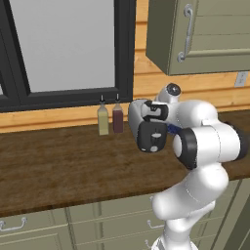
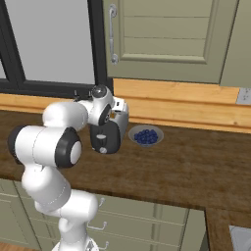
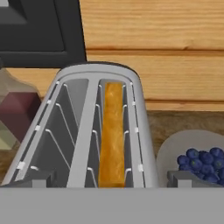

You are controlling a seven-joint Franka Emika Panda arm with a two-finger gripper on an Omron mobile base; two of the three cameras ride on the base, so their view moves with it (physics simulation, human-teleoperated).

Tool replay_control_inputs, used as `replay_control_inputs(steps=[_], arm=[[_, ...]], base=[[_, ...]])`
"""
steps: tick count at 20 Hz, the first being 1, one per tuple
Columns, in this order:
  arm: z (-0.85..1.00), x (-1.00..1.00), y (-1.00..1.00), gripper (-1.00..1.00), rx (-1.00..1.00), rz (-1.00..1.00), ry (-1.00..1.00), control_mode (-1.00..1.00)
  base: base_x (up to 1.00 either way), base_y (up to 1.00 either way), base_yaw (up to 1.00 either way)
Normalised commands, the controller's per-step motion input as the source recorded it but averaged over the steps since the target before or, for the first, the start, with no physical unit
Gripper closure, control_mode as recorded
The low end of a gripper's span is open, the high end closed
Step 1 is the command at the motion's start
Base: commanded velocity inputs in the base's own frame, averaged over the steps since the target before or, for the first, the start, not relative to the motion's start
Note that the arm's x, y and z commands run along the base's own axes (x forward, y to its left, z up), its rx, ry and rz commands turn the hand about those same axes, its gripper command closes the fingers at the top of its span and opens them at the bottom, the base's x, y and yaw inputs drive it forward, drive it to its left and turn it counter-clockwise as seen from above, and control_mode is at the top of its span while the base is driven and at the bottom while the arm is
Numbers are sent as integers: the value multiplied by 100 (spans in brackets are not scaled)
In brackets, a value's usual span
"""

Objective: Start the toaster. Once the lever pops up, take the bread to the plate on the dining counter.

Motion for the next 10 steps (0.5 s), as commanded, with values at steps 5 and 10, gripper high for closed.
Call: replay_control_inputs(steps=[5, 10], arm=[[-1, 24, 0, -100, 0, 0, 0, -100], [-3, 19, 0, -100, 0, 0, 1, -100]], base=[[0, 0, 0], [0, 0, 0]])
